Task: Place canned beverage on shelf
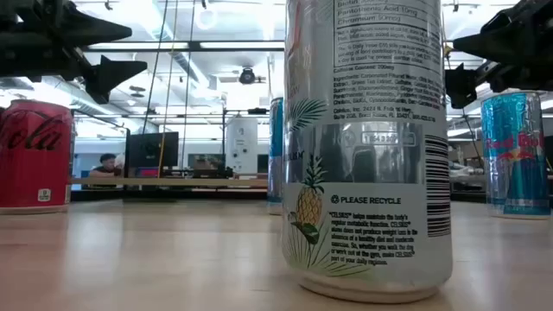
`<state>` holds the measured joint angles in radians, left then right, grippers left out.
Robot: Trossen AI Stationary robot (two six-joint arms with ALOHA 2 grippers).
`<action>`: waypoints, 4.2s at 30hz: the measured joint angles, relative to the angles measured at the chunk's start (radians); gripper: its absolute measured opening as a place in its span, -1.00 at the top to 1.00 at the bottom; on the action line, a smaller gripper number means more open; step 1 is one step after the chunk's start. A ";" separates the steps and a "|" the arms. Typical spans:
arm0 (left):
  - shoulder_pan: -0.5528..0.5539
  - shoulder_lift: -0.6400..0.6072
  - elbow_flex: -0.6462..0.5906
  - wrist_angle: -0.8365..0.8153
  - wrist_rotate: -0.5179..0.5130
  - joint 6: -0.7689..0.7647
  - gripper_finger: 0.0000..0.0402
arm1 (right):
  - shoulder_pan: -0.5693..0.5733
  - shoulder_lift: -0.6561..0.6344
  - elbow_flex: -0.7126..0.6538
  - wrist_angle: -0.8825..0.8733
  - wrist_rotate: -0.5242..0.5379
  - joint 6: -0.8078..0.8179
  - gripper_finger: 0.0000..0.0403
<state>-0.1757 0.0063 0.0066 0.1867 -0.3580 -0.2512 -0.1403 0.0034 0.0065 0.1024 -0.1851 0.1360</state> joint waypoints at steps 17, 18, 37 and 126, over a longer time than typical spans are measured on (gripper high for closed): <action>0.000 0.000 0.000 0.000 0.000 0.000 -0.57 | 0.000 0.000 0.000 0.000 0.000 0.000 -0.79; 0.000 0.000 0.000 0.000 0.000 0.000 -0.57 | 0.000 0.000 0.000 0.000 0.000 0.000 -0.79; 0.000 0.000 0.000 0.000 0.000 0.000 -0.57 | 0.000 0.000 0.000 0.000 0.000 0.000 -0.79; 0.000 0.000 0.000 0.161 -0.001 0.166 -0.57 | 0.000 0.000 0.000 0.000 0.000 0.000 -0.79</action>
<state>-0.1757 0.0063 0.0065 0.3477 -0.3588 -0.0850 -0.1402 0.0034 0.0067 0.1024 -0.1850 0.1360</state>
